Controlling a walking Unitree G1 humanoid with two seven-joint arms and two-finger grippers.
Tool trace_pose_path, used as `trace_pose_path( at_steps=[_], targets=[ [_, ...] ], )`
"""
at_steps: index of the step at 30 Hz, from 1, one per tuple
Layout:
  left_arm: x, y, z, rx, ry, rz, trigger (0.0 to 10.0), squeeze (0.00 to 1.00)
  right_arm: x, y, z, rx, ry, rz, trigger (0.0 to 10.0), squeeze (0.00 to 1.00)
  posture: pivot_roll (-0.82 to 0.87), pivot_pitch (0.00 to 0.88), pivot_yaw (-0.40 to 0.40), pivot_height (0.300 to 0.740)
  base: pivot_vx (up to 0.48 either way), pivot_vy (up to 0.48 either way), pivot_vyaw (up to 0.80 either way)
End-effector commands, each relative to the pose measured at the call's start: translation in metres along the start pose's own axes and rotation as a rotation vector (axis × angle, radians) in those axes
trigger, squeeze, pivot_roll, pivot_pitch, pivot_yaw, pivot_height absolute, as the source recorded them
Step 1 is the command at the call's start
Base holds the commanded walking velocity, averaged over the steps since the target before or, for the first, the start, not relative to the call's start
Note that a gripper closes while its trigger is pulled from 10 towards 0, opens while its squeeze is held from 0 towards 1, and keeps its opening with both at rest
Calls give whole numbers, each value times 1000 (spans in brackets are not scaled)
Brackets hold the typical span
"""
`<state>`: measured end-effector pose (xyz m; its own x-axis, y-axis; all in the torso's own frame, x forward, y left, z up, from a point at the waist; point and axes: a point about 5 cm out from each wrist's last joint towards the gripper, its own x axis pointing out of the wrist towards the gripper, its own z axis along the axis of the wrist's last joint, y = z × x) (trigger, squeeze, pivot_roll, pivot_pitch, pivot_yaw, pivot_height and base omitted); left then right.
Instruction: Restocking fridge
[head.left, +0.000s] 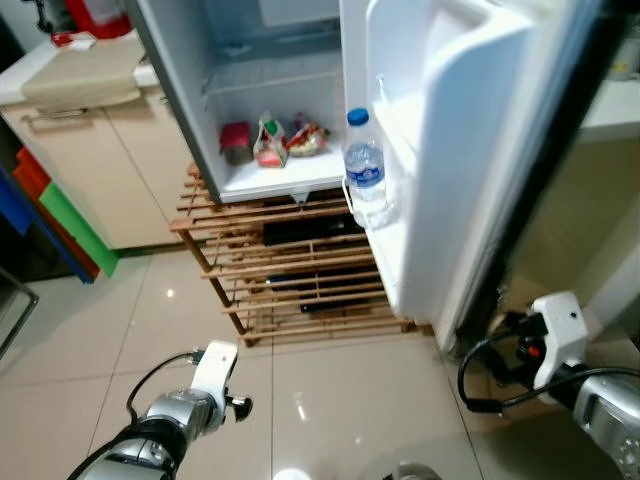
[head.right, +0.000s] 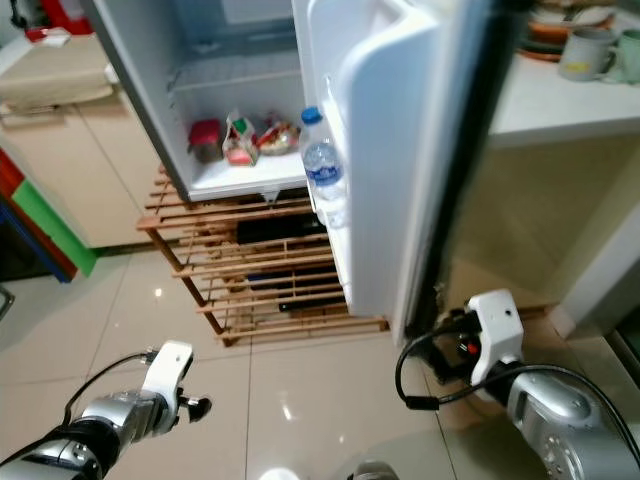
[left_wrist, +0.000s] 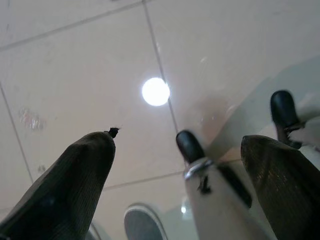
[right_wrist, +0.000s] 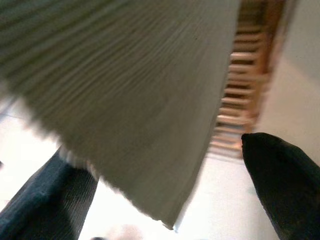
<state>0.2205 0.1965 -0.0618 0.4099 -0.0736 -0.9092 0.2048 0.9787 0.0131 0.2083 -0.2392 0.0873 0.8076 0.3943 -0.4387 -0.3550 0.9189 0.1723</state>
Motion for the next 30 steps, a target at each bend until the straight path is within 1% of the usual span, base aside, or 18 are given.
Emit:
trace_pose_path(
  at_steps=[1,4,9,12,13,16,17,18,19,20,22,24,25,26,27,28,29,30],
  targets=[
    [-1,6,-2,8,-2,26,10000,0,-4,-5,12,19,-55,-20,10000,0,-179,0,122,740,0,0,0],
    [1,1,-5,23,1,22,10000,0,-9,2,13,125,-85,85,10000,0,-171,0,122,740,0,0,0],
    [1,-1,-4,25,-8,15,10000,0,-11,23,22,190,-136,241,10000,0,-170,0,120,740,0,0,0],
    [1,-2,-2,29,-20,9,10000,0,-12,25,23,222,-147,266,10000,0,-169,0,120,740,0,0,0],
    [1,-2,-1,28,-23,7,10000,0,-12,26,24,219,-143,266,10000,0,-170,0,120,740,0,0,0],
    [1,-2,0,28,-30,4,10000,0,-11,46,36,198,-161,348,10000,0,-170,0,120,740,0,0,0],
    [1,-2,0,28,-30,4,10000,0,-11,46,36,198,-161,348,10000,0,-170,0,120,740,0,0,0],
    [1,-2,0,29,-31,3,10000,0,-11,52,39,192,-166,370,10000,0,-171,0,120,740,0,0,0],
    [1,-2,0,31,-32,3,10000,0,-10,61,44,174,-173,406,10000,0,-171,0,119,740,0,0,0],
    [1,-2,0,35,-33,3,10000,0,-9,75,48,118,-157,438,10000,0,-172,0,118,740,0,0,0],
    [1,-1,0,40,-34,4,10000,0,-6,73,44,86,-131,413,10000,0,-172,0,117,740,0,0,0],
    [1,-2,0,44,-35,5,10000,0,-3,66,39,59,-103,362,10000,0,-172,0,115,740,0,0,0],
    [1,-2,0,49,-37,7,10000,0,1,54,32,36,-68,277,10000,0,-172,0,115,740,0,0,0],
    [1,-2,1,56,-40,8,10000,0,5,28,19,-13,2,120,10000,0,-172,0,115,740,0,0,0],
    [1,-2,1,58,-41,8,10000,0,5,20,15,-31,25,64,10000,0,-172,0,115,740,0,0,0],
    [1,-2,1,58,-41,8,10000,0,5,20,15,-31,25,64,10000,0,-172,0,115,740,0,0,0],
    [1,-2,1,60,-43,7,10000,0,4,3,15,-20,20,-41,10000,0,-172,0,115,740,0,0,0],
    [1,-2,2,63,-44,7,10000,0,3,0,18,-7,8,-57,10000,0,-171,0,117,740,0,0,0]
  ],
)
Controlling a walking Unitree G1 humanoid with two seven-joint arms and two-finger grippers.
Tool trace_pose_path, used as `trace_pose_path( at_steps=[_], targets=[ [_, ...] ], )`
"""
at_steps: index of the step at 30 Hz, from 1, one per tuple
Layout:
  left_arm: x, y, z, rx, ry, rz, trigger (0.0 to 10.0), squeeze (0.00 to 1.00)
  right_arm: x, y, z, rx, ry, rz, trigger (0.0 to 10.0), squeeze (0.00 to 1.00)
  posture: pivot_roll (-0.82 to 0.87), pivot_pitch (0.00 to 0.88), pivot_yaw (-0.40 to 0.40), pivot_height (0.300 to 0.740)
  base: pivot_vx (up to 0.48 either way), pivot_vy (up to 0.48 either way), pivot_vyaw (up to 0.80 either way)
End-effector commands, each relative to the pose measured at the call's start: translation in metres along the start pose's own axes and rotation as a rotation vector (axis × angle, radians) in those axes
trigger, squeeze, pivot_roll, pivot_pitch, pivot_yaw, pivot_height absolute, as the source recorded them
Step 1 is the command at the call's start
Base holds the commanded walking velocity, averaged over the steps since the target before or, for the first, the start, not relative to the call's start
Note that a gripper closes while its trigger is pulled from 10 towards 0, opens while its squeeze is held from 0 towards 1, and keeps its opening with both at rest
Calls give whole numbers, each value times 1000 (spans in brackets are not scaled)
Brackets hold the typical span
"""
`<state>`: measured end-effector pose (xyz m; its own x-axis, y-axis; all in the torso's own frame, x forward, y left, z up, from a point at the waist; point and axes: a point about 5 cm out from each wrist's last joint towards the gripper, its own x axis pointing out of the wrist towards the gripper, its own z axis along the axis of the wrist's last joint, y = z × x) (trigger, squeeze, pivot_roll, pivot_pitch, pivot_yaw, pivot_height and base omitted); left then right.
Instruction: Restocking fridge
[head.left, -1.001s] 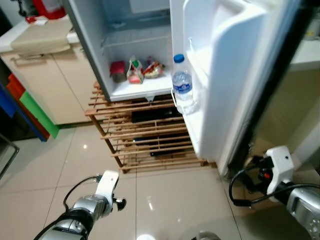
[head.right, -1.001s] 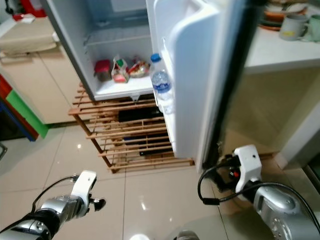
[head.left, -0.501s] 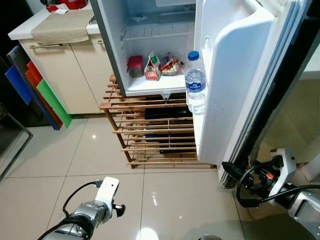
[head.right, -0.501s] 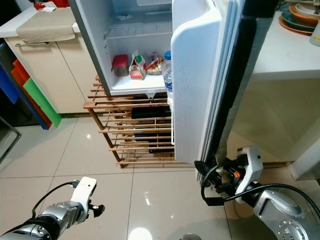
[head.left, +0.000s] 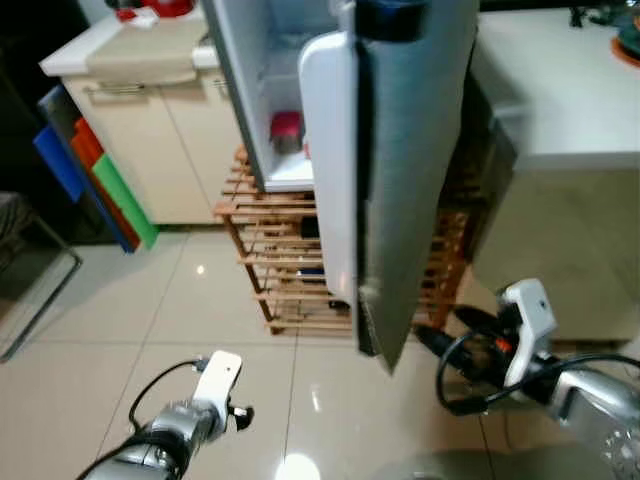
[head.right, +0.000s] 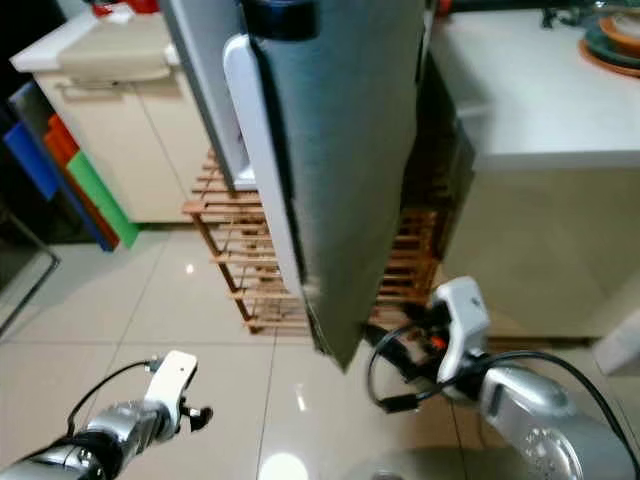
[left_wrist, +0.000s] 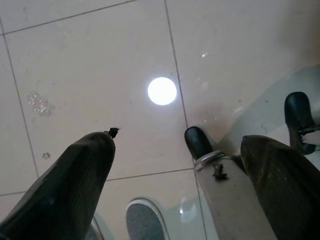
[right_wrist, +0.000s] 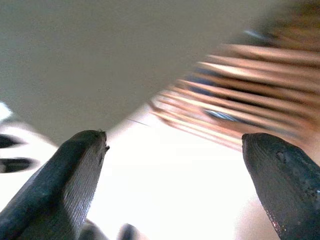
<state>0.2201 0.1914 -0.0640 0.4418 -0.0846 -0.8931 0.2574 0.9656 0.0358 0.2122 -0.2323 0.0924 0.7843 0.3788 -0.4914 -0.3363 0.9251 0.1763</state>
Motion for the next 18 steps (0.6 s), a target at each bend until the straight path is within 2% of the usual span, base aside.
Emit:
trace_pose_path(
  at_steps=[1,5,9,10,11,13,16,18],
  targets=[
    [-1,4,2,7,-7,11,10000,0,-2,-7,13,-10,-58,-47,10000,0,-171,0,117,740,0,0,0],
    [-1,3,5,25,-19,9,10000,0,0,-3,25,-29,-95,-23,10000,0,-171,0,118,740,0,0,0],
    [-1,-2,18,27,-85,-10,10000,0,21,-6,42,-48,-180,-100,10000,0,-166,0,119,740,0,0,0],
    [-1,-2,18,27,-85,-10,10000,0,21,-6,42,-48,-180,-100,10000,0,-166,0,119,740,0,0,0],
    [0,-3,21,36,-97,-15,10000,0,34,-1,55,-40,-229,-110,10000,0,-163,0,119,740,0,0,0],
    [0,-8,32,37,-113,-20,10000,0,44,8,67,-41,-265,-76,10000,0,-163,0,120,740,0,0,0],
    [-1,-12,42,38,-134,-28,10000,0,51,17,75,-60,-280,-38,10000,0,-154,0,113,740,0,0,0],
    [-2,-18,60,68,-203,-48,10000,0,57,23,85,-75,-316,-35,10000,0,-144,0,104,740,0,0,0]
  ],
)
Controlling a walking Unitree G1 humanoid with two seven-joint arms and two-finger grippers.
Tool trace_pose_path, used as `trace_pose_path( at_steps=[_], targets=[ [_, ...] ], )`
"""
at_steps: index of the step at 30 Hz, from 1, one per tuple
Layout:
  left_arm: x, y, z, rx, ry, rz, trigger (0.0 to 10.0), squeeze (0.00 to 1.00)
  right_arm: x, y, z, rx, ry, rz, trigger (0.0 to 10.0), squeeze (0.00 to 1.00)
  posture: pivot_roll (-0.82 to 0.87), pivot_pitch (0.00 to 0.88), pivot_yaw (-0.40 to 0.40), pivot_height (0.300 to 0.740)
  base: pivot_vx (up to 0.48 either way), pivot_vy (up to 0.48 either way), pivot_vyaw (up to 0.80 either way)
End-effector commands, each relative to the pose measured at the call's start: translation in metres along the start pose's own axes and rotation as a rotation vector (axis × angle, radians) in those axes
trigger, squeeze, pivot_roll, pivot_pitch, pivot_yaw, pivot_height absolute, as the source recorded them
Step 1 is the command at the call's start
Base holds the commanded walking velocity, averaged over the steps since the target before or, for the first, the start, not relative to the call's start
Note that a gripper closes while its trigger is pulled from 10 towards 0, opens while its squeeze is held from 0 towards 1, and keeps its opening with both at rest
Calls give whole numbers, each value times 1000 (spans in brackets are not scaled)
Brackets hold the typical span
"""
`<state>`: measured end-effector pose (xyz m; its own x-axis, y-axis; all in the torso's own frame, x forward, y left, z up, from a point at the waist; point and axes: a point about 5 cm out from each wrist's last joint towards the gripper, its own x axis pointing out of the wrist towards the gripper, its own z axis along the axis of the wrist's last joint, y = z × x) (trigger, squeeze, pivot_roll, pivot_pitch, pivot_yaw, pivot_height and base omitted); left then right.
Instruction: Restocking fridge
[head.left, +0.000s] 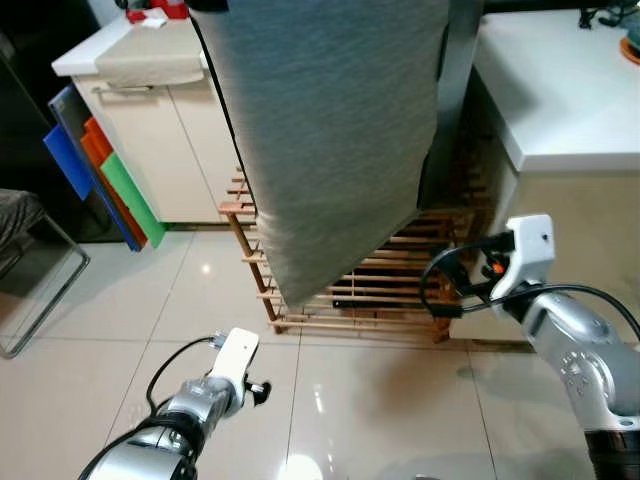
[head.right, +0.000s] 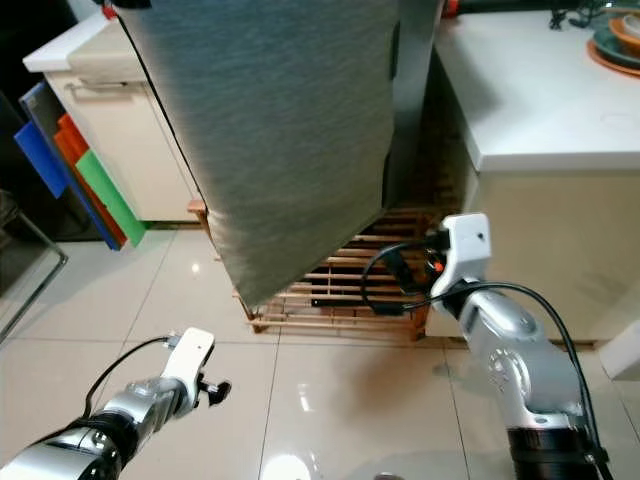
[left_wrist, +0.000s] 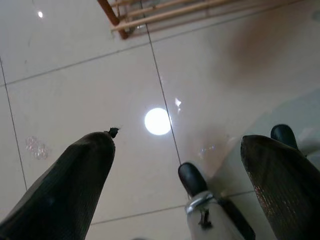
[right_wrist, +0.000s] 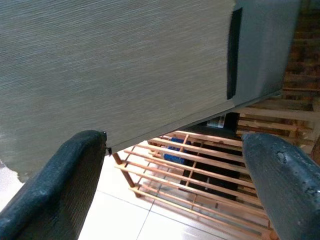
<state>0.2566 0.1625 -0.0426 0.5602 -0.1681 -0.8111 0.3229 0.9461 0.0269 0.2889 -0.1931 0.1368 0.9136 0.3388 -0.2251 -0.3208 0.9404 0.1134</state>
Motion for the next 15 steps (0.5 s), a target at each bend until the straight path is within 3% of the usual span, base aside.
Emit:
trace_pose_path(
  at_steps=[1,4,9,11,13,15],
  targets=[
    [0,-4,22,37,-82,-20,10000,0,8,5,6,-28,-31,-8,10000,0,-137,0,97,740,0,0,0],
    [0,-15,49,141,-182,-69,10000,0,13,8,-1,-36,-19,-27,10000,0,-134,0,95,740,0,0,0],
    [-2,-20,72,323,-234,-65,10000,0,14,18,-11,-26,8,8,10000,0,-130,0,90,740,0,0,0],
    [-3,-21,78,340,-256,-82,10000,0,14,19,-13,-23,13,7,10000,0,-137,0,95,740,0,0,0],
    [-8,-19,82,317,-342,-146,10000,0,15,19,-15,-19,11,-12,10000,0,-143,0,98,740,0,0,0],
    [-14,-23,99,324,-418,-190,10000,0,16,19,-16,-16,10,-27,10000,0,-145,0,100,740,0,0,0]
  ],
)
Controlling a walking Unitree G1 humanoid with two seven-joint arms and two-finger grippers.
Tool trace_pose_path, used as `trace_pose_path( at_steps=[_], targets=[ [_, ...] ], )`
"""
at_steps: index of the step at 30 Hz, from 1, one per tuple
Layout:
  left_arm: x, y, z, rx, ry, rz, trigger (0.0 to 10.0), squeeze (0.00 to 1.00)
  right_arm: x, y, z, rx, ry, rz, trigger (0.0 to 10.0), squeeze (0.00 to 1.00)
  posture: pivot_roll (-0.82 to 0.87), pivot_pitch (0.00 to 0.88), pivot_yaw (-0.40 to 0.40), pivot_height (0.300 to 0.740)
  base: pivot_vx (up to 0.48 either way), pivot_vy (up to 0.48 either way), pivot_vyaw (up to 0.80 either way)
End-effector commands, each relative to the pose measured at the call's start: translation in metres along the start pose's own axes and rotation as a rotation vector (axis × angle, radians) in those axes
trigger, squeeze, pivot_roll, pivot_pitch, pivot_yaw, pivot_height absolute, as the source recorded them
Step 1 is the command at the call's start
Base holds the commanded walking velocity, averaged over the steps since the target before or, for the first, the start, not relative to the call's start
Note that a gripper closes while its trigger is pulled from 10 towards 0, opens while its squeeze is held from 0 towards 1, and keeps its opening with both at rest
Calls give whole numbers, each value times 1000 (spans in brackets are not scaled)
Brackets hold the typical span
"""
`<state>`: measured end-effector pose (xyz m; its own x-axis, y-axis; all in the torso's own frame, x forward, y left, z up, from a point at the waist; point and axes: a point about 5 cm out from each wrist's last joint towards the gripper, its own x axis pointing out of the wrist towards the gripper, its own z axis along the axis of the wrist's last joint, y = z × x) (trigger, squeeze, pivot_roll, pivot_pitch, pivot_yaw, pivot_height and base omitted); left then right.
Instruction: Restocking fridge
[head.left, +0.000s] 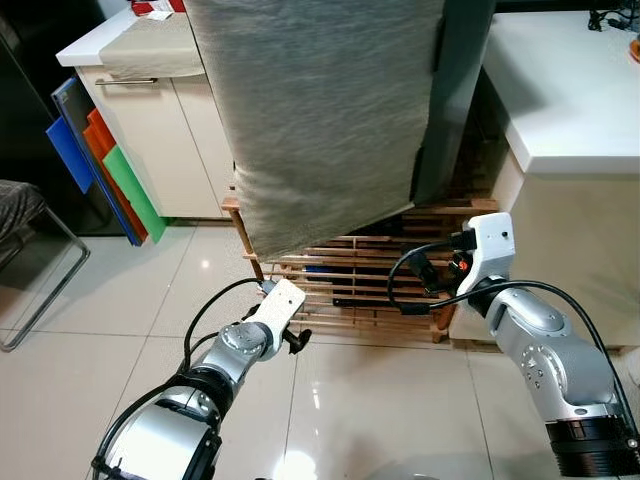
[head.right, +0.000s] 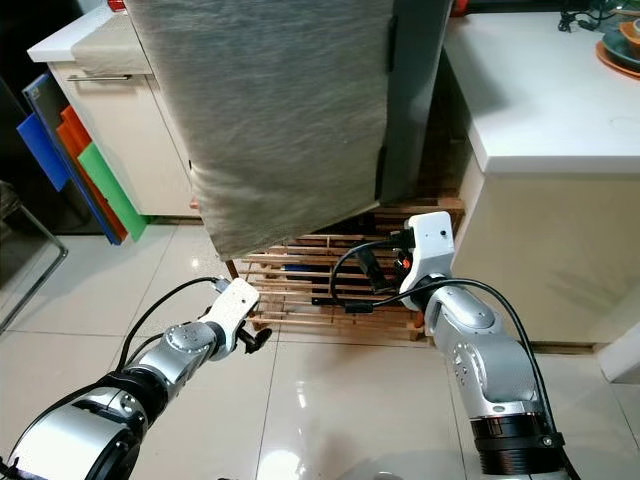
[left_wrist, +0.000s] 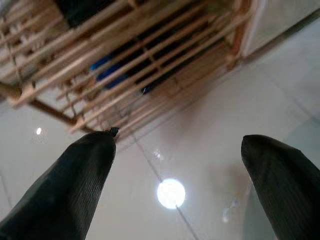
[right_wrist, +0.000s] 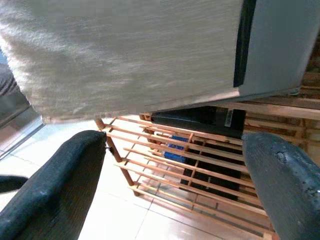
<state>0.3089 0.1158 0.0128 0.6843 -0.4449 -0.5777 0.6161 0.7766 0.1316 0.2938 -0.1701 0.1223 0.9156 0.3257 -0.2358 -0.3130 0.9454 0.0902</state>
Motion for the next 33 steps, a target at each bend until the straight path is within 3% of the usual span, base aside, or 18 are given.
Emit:
trace_pose_path(
  at_steps=[1,3,6,7,8,10,13,17,21,33],
  targets=[
    [-1,7,28,6,-125,-21,10000,0,0,0,-3,6,0,-22,10000,0,-147,0,101,740,0,0,0],
    [-2,7,62,-18,-247,-38,10000,0,0,0,-4,3,-5,-45,10000,0,-148,0,101,740,0,0,0],
    [-5,7,85,-32,-344,-40,10000,0,0,-2,-4,1,-7,-69,10000,0,-150,0,103,740,0,0,0],
    [-17,12,123,-123,-554,6,10000,0,0,-8,-3,-11,-37,-150,10000,0,-149,0,104,740,0,0,0],
    [-17,12,123,-123,-554,6,10000,0,0,-8,-3,-11,-37,-150,10000,0,-149,0,104,740,0,0,0],
    [-32,23,146,-210,-704,84,10000,0,-1,-12,-1,-43,-72,-213,10000,0,-148,0,105,740,0,0,0],
    [-50,36,158,-260,-817,198,10000,0,0,-10,2,-43,-113,-246,10000,0,-144,0,104,740,92,0,0],
    [-53,38,156,-260,-816,232,10000,0,1,-8,3,-41,-116,-244,10000,0,-143,0,104,740,318,238,0],
    [-54,42,143,-279,-739,294,10000,0,2,-6,1,-44,-125,-251,10000,0,-141,0,102,740,333,346,0],
    [-55,41,141,-285,-702,299,10000,0,3,-3,0,-46,-139,-250,10000,0,-143,0,103,740,346,332,0]
  ],
)
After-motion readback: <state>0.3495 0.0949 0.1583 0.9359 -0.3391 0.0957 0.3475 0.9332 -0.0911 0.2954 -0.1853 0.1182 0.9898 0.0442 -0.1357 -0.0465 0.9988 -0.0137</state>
